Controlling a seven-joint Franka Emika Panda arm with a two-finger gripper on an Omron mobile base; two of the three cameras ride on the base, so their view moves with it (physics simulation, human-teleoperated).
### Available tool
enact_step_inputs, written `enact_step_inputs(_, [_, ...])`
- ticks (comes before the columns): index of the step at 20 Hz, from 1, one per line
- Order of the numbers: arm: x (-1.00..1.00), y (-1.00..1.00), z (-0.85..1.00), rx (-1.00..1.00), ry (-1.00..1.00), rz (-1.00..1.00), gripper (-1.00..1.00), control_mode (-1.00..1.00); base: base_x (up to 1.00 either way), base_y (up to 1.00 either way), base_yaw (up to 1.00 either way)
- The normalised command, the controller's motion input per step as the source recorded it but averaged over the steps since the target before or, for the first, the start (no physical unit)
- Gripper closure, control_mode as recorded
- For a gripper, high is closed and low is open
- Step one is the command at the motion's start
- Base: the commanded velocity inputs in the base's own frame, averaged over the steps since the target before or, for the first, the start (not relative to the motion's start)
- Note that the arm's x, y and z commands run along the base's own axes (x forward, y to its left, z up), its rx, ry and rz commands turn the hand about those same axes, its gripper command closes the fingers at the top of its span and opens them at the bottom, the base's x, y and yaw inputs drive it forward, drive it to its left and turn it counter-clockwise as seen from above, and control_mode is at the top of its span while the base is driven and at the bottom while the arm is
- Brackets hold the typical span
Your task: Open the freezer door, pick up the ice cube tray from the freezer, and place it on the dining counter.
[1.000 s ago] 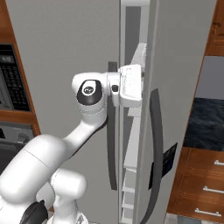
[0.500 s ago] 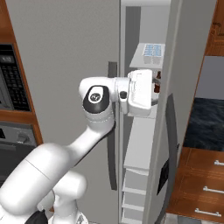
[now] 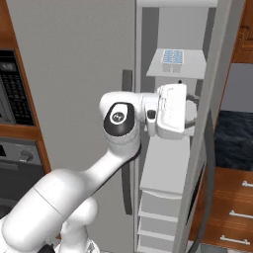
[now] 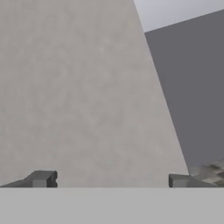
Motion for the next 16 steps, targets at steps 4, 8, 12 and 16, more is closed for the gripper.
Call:
enact_step_inputs(4, [-0.18, -0.22, 0.0, 0.0, 0.0, -0.01, -1.0, -1.0, 0.0, 0.0, 0.0])
enact_step_inputs(8, [-0.1, -0.15, 0.0, 0.0, 0.0, 0.0, -1.0, -1.0, 0.0, 0.0, 0.0])
enact_step_inputs(12, [-0.01, -0.15, 0.0, 0.0, 0.0, 0.0, -1.0, -1.0, 0.0, 0.0, 0.0])
enact_step_inputs(16, [0.0, -0.19, 0.0, 0.0, 0.0, 0.0, -1.0, -1.0, 0.0, 0.0, 0.0])
